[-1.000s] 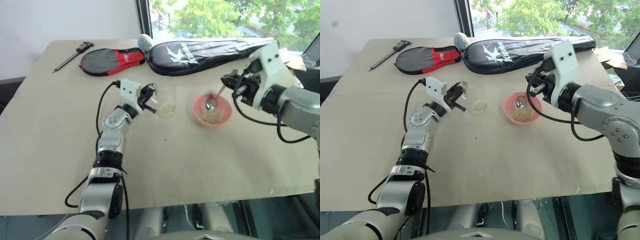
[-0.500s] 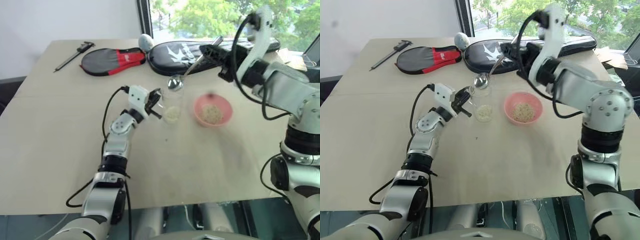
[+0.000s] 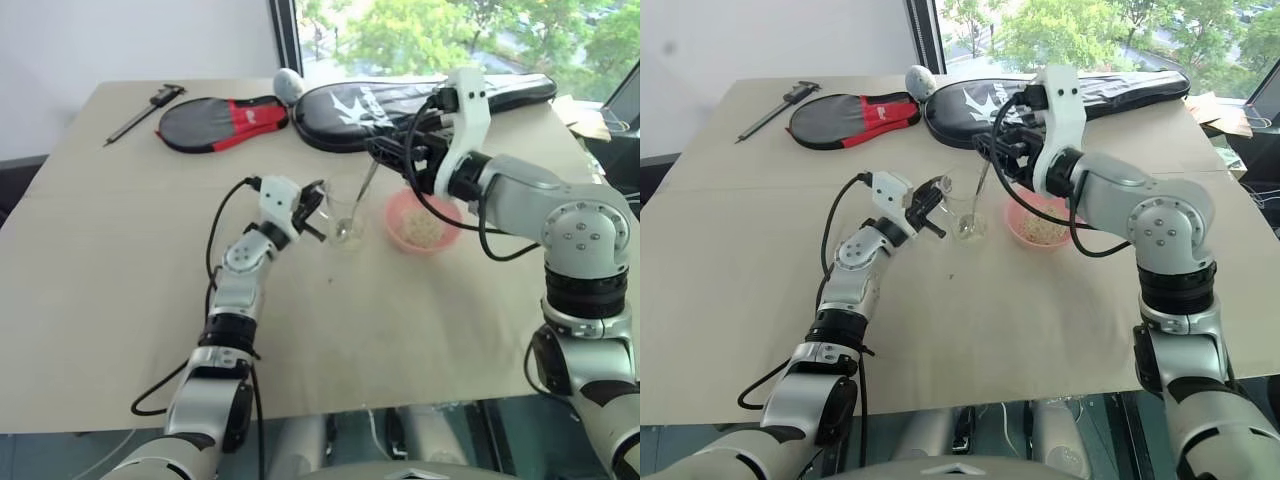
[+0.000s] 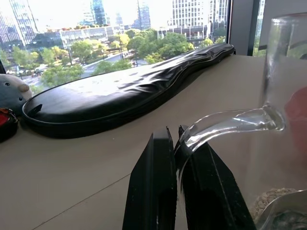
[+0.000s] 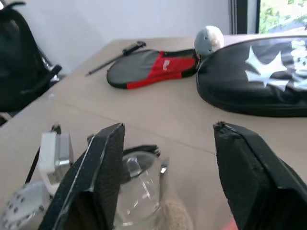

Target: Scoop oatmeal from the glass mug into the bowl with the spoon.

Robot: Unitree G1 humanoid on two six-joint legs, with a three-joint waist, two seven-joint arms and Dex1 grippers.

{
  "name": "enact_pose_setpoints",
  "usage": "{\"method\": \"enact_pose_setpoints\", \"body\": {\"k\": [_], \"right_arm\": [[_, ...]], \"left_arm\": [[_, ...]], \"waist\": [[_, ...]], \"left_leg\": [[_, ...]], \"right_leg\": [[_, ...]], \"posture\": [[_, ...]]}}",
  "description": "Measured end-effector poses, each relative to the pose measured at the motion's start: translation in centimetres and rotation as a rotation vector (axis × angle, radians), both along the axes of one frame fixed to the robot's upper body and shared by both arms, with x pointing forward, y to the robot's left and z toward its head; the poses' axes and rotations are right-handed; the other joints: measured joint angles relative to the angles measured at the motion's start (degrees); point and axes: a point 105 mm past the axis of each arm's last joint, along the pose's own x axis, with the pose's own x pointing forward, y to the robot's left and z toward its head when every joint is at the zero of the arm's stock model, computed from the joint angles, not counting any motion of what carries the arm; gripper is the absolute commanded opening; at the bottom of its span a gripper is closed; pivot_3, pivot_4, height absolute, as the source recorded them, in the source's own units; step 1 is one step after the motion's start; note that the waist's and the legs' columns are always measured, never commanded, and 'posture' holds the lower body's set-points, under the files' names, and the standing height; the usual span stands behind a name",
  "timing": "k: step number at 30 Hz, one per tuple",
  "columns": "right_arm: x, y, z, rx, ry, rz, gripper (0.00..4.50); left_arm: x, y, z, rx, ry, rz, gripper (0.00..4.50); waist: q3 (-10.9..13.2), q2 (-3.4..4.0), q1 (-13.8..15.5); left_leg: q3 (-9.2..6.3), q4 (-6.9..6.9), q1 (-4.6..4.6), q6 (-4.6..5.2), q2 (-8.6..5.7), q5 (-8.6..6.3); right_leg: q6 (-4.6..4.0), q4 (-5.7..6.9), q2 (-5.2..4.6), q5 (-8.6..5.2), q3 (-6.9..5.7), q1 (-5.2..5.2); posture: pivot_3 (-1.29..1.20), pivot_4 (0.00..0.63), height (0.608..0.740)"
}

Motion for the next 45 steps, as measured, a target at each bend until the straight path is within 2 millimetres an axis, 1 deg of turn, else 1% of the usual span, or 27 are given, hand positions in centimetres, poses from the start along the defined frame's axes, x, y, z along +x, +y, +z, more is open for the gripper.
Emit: {"method": "enact_pose_setpoints", "body": {"k": [2,4,5,6,7,12,15,20,22,24,26,27,29,30,31,33,34,35,36,37,38,39,40,41,42,43,45], "right_arm": [[0.3,-0.6,0.7,0.021,-0.022,-0.025,2.75],[0.3,-0.7,0.9,0.025,-0.029,-0.030,2.75],[0.3,-0.7,0.9,0.025,-0.030,-0.029,2.75],[0.3,-0.6,0.9,0.026,-0.031,-0.027,2.75],[0.3,-0.6,0.9,0.028,-0.032,-0.025,2.75],[0.3,-0.4,0.8,0.028,-0.031,-0.018,2.75],[0.3,-0.8,0.8,0.036,-0.029,-0.027,2.75],[-0.3,-1.8,0.2,0.045,-0.021,-0.036,2.75],[-0.6,-1.8,0.0,0.041,-0.017,-0.029,2.75],[-1.2,-2.3,-0.3,0.035,-0.031,-0.033,2.75],[-2.1,-4.4,-2.4,-0.031,-0.046,-0.082,2.75],[-2.9,-6.2,-4.1,-0.048,-0.038,-0.125,2.75],[-4.2,-8.3,-6.5,-0.073,-0.010,-0.166,2.75],[-5.3,-9.2,-7.7,-0.096,-0.005,-0.174,2.75],[-6.7,-9.7,-9.2,-0.129,0.005,-0.158,2.75],[-7.9,-9.8,-10.0,-0.138,-0.005,-0.130,2.75],[-9.5,-10.1,-10.6,-0.139,-0.017,-0.109,2.75],[-10.9,-10.6,-11.7,-0.154,0.001,-0.100,2.75],[-12.1,-11.2,-13.4,-0.180,0.052,-0.095,2.75],[-12.9,-11.8,-14.7,-0.206,0.092,-0.092,2.75],[-13.4,-12.1,-15.3,-0.218,0.102,-0.084,3.00],[-14.1,-12.4,-15.8,-0.220,0.107,-0.069,3.29],[-14.8,-12.7,-16.3,-0.206,0.105,-0.055,3.62],[-15.2,-13.1,-17.0,-0.196,0.112,-0.060,4.08],[-15.3,-13.4,-17.3,-0.194,0.110,-0.064,4.46],[-15.4,-14.0,-17.8,-0.205,0.104,-0.080,4.46],[-15.3,-14.6,-18.3,-0.222,0.089,-0.104,4.46]], "left_arm": [[0.0,0.1,0.0,-0.010,0.001,-0.001,0.76],[-0.1,0.2,0.1,-0.021,-0.003,0.001,1.24],[0.0,0.4,0.2,-0.024,-0.006,0.006,1.77],[0.0,0.4,0.2,-0.025,-0.008,0.009,2.08],[0.0,0.5,0.1,-0.026,-0.008,0.012,2.60],[0.0,0.7,0.1,-0.019,-0.009,0.010,2.60],[-0.3,0.9,-0.1,-0.009,-0.006,-0.005,2.60],[-1.9,1.8,-1.0,0.013,0.032,-0.037,2.60],[-2.3,1.9,-1.1,0.022,0.043,-0.041,2.60],[-2.9,2.1,-1.0,0.037,0.048,-0.048,2.60],[-4.0,3.1,-1.2,0.081,0.068,-0.034,2.60],[-5.0,4.0,-1.5,0.110,0.092,-0.024,2.60],[-6.2,4.9,-2.3,0.160,0.137,-0.015,2.60],[-6.9,5.0,-2.9,0.189,0.164,-0.017,2.60],[-7.8,5.2,-3.5,0.216,0.188,-0.016,2.60],[-8.3,5.0,-4.1,0.225,0.209,-0.020,2.60],[-9.1,4.7,-4.1,0.229,0.212,-0.027,2.60],[-9.9,4.7,-4.5,0.235,0.230,-0.028,2.60],[-10.7,5.0,-5.3,0.241,0.269,-0.025,2.60],[-11.3,5.4,-6.1,0.241,0.312,-0.020,2.88],[-11.6,5.5,-6.5,0.231,0.338,-0.025,3.13],[-12.1,5.5,-6.8,0.216,0.362,-0.037,3.39],[-13.0,5.6,-7.2,0.202,0.386,-0.054,3.80],[-13.7,5.8,-7.6,0.197,0.407,-0.056,4.32],[-14.0,6.1,-7.8,0.198,0.417,-0.050,4.49],[-14.2,6.7,-7.9,0.207,0.423,-0.029,4.49],[-14.4,7.1,-7.9,0.212,0.419,-0.015,4.49]], "waist": [[0.0,0.00,0.0],[0.0,0.01,0.0],[0.0,0.02,-0.1],[0.0,0.02,-0.1],[0.0,0.02,-0.1],[0.0,0.03,-0.1],[0.0,0.03,-0.1],[0.0,0.04,-0.1],[0.0,0.04,-0.1],[0.0,0.04,-0.1],[0.0,0.02,0.3],[0.0,0.01,0.4],[0.0,0.04,0.4],[0.0,0.06,0.5],[0.0,0.07,0.4],[0.0,0.08,0.2],[0.0,0.08,0.3],[-0.1,0.13,0.3],[-0.1,0.18,0.3],[0.0,0.24,0.2],[0.0,0.27,0.1],[0.0,0.26,0.0],[0.0,0.23,0.0],[0.0,0.23,0.0],[0.0,0.25,0.0],[0.0,0.31,0.2],[0.0,0.33,0.3]], "left_leg": [[0.00,0.00,0.00,0.00,0.00,0.00],[0.00,-0.01,0.01,0.00,0.00,0.00],[0.01,-0.01,0.03,0.00,0.00,0.00],[0.01,-0.01,0.03,0.00,0.00,0.00],[0.01,-0.01,0.04,0.00,0.00,0.00],[0.01,0.00,0.03,0.00,0.00,0.00],[0.01,-0.01,0.04,0.00,0.00,0.00],[0.00,-0.02,0.03,0.00,0.01,0.00],[0.00,-0.02,0.03,0.00,0.01,0.00],[-0.01,-0.02,0.02,0.00,0.01,-0.01],[-0.07,-0.05,-0.01,0.06,0.01,-0.04],[-0.10,-0.08,-0.02,0.08,0.01,-0.06],[-0.04,-0.15,-0.04,0.14,0.00,-0.09],[-0.03,-0.15,-0.04,0.14,0.00,-0.09],[-0.02,-0.15,0.03,0.14,0.01,-0.10],[0.02,-0.12,0.12,0.16,0.01,-0.10],[-0.06,-0.12,0.21,0.36,0.03,-0.21],[-0.10,-0.12,0.39,0.38,0.04,-0.23],[-0.09,-0.20,0.89,0.40,0.04,-0.26],[-0.07,-0.24,1.25,0.41,0.05,-0.27],[-0.03,-0.24,1.32,0.42,0.05,-0.27],[-0.03,-0.24,1.40,0.42,0.05,-0.27],[-0.03,-0.24,1.59,0.42,0.08,-0.27],[-0.01,-0.25,1.93,0.41,0.11,-0.28],[-0.01,-0.26,2.12,0.41,0.13,-0.29],[-0.01,-0.27,2.11,0.41,0.14,-0.28],[0.03,-0.26,2.12,0.40,0.14,-0.28]], "right_leg": [[0.00,-0.01,0.00,0.00,0.00,0.00],[0.00,0.00,0.00,0.00,0.00,0.00],[0.00,0.01,0.01,0.00,0.02,0.00],[0.00,0.02,0.01,0.00,0.02,0.00],[0.00,0.03,0.01,0.00,0.01,0.00],[0.00,0.02,0.01,0.00,0.01,0.00],[0.00,0.02,0.01,0.00,0.02,0.00],[0.00,0.01,0.00,0.00,0.03,0.00],[0.00,0.01,0.00,0.00,0.03,0.00],[0.00,-0.01,-0.01,0.00,0.03,0.01],[0.00,-0.10,-0.04,0.00,-0.01,0.06],[0.00,-0.11,-0.04,0.00,-0.01,0.09],[0.01,-0.12,-0.06,0.00,0.05,0.09],[0.01,-0.17,-0.08,0.00,0.05,0.08],[0.01,-0.20,-0.07,-0.01,0.07,0.10],[0.03,-0.06,-0.06,0.00,0.12,0.12],[0.05,-0.06,-0.03,0.02,0.07,0.23],[0.04,-0.08,-0.03,0.02,0.05,0.40],[0.03,-0.18,-0.03,0.00,0.06,0.93],[0.03,-0.23,-0.05,-0.01,0.07,1.26],[0.03,-0.21,-0.06,-0.01,0.10,1.29],[0.03,-0.21,-0.07,-0.01,0.11,1.34],[0.02,-0.23,-0.09,-0.01,0.11,1.52],[0.01,-0.26,-0.11,-0.02,0.10,1.84],[-0.01,-0.28,-0.14,-0.04,0.11,2.03],[-0.17,-0.29,-0.22,-0.13,0.07,2.01],[-0.22,-0.29,-0.30,-0.15,0.03,2.00]], "posture": [[0.00,0.150,0.740],[0.00,0.150,0.740],[0.00,0.150,0.740],[0.00,0.150,0.740],[0.00,0.150,0.740],[0.00,0.150,0.740],[0.00,0.150,0.740],[0.00,0.150,0.740],[0.00,0.150,0.740],[0.00,0.150,0.740],[0.00,0.150,0.740],[0.00,0.150,0.740],[0.00,0.150,0.740],[0.00,0.150,0.740],[0.00,0.150,0.740],[0.00,0.150,0.740],[0.00,0.150,0.740],[0.00,0.150,0.740],[0.00,0.150,0.740],[0.00,0.150,0.740],[0.00,0.150,0.740],[0.00,0.150,0.740],[0.00,0.150,0.740],[0.00,0.150,0.740],[0.00,0.150,0.740],[0.00,0.150,0.740],[0.00,0.150,0.740]]}}
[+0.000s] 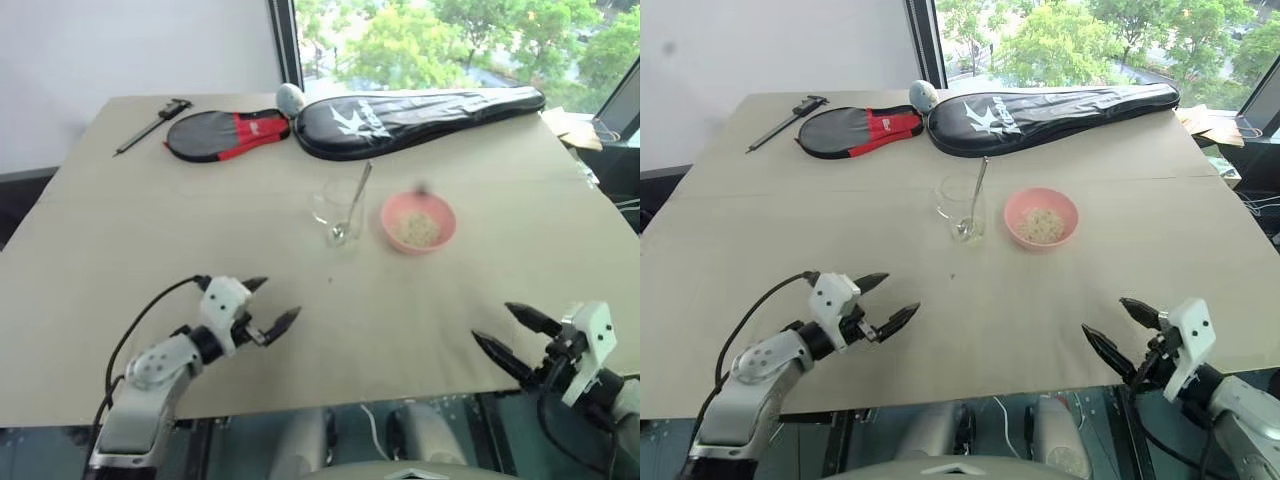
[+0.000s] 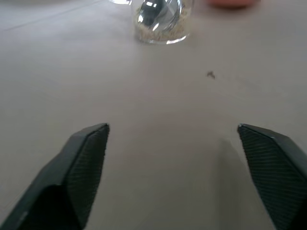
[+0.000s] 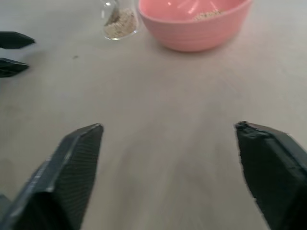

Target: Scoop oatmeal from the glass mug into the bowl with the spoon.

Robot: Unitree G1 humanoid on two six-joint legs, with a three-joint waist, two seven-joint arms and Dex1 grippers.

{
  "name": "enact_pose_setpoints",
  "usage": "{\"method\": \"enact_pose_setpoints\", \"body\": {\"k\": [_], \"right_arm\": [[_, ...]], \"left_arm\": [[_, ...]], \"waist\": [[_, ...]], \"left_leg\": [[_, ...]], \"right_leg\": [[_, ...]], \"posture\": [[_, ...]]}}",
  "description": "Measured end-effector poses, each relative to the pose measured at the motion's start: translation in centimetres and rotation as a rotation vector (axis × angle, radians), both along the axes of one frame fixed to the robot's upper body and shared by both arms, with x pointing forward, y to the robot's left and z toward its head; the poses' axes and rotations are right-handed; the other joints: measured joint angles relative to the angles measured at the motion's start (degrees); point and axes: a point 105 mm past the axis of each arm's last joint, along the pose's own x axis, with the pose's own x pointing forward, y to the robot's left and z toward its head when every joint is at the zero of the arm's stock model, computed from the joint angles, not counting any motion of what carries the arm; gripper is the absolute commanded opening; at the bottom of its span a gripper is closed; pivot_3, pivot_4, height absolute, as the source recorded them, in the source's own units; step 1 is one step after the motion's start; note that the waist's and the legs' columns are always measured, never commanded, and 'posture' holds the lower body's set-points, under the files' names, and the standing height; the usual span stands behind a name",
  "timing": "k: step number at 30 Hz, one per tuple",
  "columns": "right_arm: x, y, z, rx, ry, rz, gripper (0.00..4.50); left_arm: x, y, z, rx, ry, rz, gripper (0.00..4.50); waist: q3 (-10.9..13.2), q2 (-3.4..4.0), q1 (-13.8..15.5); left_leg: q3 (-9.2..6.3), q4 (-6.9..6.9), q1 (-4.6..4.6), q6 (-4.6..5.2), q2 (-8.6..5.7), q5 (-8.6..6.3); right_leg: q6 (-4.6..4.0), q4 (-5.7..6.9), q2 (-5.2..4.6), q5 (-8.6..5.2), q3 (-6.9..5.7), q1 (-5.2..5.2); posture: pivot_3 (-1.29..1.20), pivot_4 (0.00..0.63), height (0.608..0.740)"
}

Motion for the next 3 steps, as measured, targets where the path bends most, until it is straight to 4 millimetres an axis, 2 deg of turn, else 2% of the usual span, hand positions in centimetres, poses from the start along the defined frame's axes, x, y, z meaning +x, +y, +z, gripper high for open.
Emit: {"method": "enact_pose_setpoints", "body": {"k": [3], "right_arm": [[-0.01,-0.88,-0.90,-0.004,-0.007,-0.029,4.46]], "left_arm": [[-0.22,0.23,0.00,0.004,-0.004,0.009,4.49]], "waist": [[0.0,0.02,0.2]], "left_leg": [[0.05,0.00,-0.07,0.00,0.00,0.00]], "right_leg": [[0.00,-0.04,-0.07,0.01,-0.03,-0.07]], "posture": [[0.00,0.150,0.740]]}}
